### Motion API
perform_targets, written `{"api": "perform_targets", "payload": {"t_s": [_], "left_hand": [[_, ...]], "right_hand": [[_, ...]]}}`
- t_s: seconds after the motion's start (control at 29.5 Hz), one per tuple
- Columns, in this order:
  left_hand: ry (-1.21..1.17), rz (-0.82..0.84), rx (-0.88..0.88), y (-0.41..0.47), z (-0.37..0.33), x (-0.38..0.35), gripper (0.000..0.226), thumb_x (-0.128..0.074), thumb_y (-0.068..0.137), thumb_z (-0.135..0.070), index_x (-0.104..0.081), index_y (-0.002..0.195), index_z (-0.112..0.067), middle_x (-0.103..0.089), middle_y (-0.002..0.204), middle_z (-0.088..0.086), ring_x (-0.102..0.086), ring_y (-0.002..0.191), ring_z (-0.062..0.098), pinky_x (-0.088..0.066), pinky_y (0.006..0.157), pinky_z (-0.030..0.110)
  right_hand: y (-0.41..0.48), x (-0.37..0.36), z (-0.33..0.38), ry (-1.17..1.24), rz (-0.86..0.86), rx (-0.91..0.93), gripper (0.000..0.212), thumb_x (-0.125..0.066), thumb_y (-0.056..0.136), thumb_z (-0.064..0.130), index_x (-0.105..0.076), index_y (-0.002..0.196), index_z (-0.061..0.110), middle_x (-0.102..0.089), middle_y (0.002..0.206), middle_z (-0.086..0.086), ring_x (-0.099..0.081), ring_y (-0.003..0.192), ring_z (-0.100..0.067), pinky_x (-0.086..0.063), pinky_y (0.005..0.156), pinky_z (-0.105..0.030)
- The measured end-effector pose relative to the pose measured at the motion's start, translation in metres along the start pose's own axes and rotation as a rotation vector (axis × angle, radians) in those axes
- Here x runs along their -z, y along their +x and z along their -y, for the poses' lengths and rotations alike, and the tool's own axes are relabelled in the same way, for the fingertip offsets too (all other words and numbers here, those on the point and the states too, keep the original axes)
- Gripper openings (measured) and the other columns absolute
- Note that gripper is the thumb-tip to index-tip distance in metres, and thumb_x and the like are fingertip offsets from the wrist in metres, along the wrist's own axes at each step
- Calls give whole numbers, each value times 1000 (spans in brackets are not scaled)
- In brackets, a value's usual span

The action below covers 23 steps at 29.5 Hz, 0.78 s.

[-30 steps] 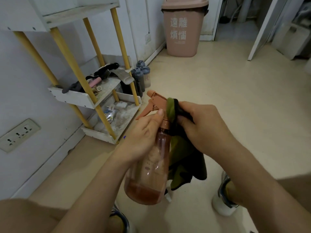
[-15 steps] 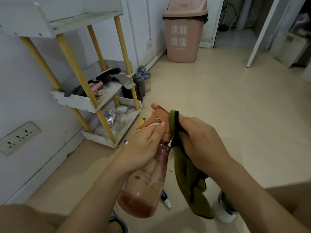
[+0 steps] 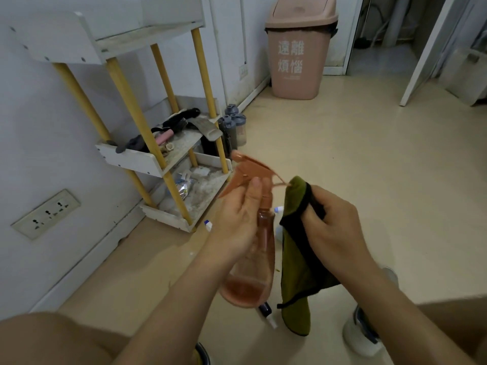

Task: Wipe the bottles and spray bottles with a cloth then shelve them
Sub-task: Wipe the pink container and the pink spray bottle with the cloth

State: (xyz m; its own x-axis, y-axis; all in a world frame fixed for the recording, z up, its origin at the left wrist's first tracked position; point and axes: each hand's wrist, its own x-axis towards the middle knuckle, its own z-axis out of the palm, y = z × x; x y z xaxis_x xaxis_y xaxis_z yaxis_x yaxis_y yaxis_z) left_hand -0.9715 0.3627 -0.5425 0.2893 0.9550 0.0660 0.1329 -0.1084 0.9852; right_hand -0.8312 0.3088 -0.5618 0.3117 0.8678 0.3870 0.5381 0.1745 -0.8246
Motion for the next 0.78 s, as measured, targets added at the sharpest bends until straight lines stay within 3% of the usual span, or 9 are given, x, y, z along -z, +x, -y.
{"api": "perform_targets", "payload": {"t_s": [0.07, 0.14, 0.2, 0.27, 0.37, 0.44, 0.54, 0.64, 0.78], "left_hand": [[-137, -174, 56, 6, -5, 3, 40, -35, 100, -47, -65, 88, -24, -71, 74, -8, -70, 74, 8, -57, 71, 24], [-229, -294, 48, 11, -9, 6, 37, -34, 102, -46, -63, 88, -26, -72, 74, -10, -70, 75, 8, -56, 73, 24], [-284, -344, 9, 10, -13, 6, 35, -36, 101, -47, -63, 91, -27, -72, 82, -2, -70, 85, 20, -57, 83, 38], [-368, -369, -2, 7, -16, 4, 35, -37, 101, -45, -63, 89, -25, -71, 79, 2, -69, 80, 24, -58, 80, 43], [-474, -324, 13, 4, -16, 3, 42, -35, 103, -42, -62, 91, -13, -67, 69, 4, -66, 61, 18, -59, 62, 33], [-469, -256, 0, 1, -14, 0, 50, -34, 103, -43, -61, 104, -2, -67, 75, 10, -66, 64, 18, -57, 62, 30], [-462, -202, -14, -3, -15, -2, 51, -34, 103, -41, -61, 104, 1, -67, 76, 10, -66, 70, 19, -56, 69, 29], [-486, -193, -11, -2, -14, -2, 48, -33, 104, -39, -62, 103, 0, -67, 76, 10, -65, 68, 17, -54, 68, 27], [-432, -125, -34, -1, -18, 1, 50, -34, 102, -40, -62, 105, 0, -68, 81, 7, -65, 69, 15, -53, 65, 24]], "right_hand": [[-7, -6, 5, 220, 144, -136, 38, -55, 93, 10, -63, 85, 46, -65, 84, 28, -60, 82, 7, -46, 70, -11], [-16, -16, 10, 256, 324, -105, 51, -56, 92, 3, -58, 107, 52, -62, 99, 38, -57, 99, 14, -42, 82, -4], [-19, -22, 10, 310, 446, -85, 46, -57, 94, 6, -57, 125, 40, -66, 108, 27, -60, 106, 5, -45, 87, -11], [-16, -19, 11, 366, 511, -91, 44, -57, 96, 11, -54, 134, 32, -69, 108, 17, -64, 106, -5, -51, 89, -21], [-12, -16, 8, 418, 577, -207, 44, -60, 91, 35, -50, 133, 45, -67, 113, 21, -63, 111, -5, -51, 99, -33], [-14, -17, 3, 478, 648, -339, 47, -62, 83, 46, -48, 126, 56, -66, 116, 20, -62, 114, -8, -49, 103, -40], [-15, -13, -2, 486, 725, -354, 52, -72, 86, 30, -47, 126, 52, -66, 119, 16, -62, 115, -7, -47, 105, -40], [-17, -8, 2, 474, 782, -305, 72, -82, 71, 18, -46, 129, 40, -66, 119, 12, -62, 114, -9, -49, 102, -36], [-26, -17, 6, 469, 605, -261, 81, -87, 63, 9, -48, 131, 29, -67, 119, 6, -63, 112, -11, -50, 99, -35]]}}
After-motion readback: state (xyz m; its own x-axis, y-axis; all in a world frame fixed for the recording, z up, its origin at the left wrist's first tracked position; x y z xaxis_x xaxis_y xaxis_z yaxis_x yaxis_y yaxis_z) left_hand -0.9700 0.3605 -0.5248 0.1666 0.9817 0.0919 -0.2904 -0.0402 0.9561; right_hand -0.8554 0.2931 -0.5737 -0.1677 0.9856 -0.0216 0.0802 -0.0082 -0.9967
